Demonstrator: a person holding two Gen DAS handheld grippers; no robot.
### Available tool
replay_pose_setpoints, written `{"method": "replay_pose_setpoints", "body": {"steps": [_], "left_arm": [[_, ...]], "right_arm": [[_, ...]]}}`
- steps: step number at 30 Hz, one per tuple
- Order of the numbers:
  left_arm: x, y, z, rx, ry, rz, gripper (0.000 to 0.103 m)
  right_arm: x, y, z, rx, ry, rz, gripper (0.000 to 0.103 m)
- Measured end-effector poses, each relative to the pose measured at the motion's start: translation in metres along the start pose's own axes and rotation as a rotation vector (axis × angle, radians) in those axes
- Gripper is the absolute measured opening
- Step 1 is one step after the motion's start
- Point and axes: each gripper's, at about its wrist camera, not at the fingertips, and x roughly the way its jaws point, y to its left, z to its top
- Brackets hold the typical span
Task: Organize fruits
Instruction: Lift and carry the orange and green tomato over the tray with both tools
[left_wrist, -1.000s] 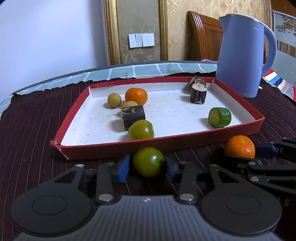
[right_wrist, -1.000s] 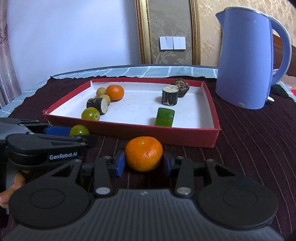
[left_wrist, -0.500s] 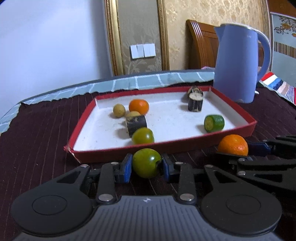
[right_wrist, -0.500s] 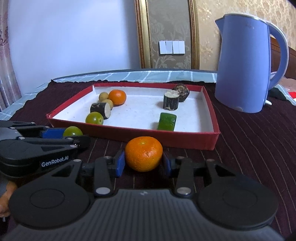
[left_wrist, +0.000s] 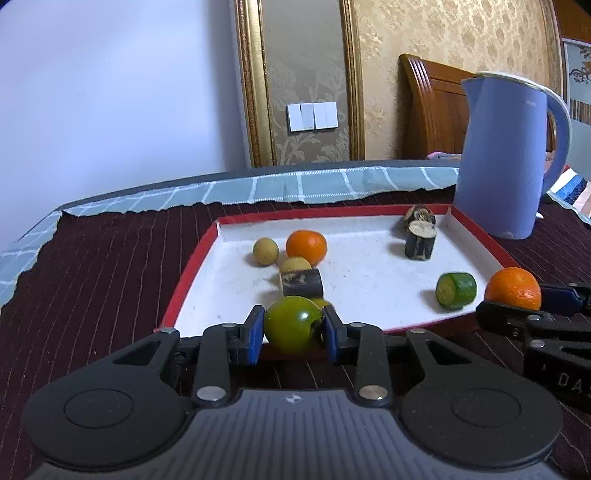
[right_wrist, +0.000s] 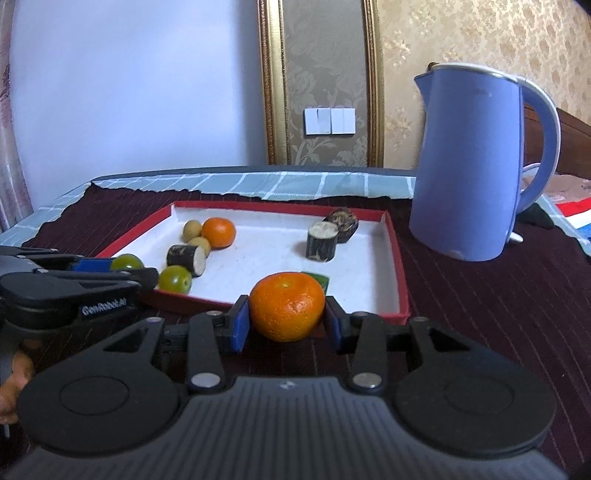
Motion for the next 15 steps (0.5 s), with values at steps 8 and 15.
{"method": "replay_pose_setpoints", "body": {"steps": [8,15], "left_arm": [[0.0056,-0.0014,0.0072,0.006,0.004,0.006,0.032],[0.0095,-0.0052,0.0099,0.018,0.007,0.007,0.032]], "right_arm": [[0.0045,-0.0044,0.0085,0.008,-0.011,-0.009,0.04],[0.0081,-0.0045,0.0115,0.006,-0.01,-0.013,0.04]]}}
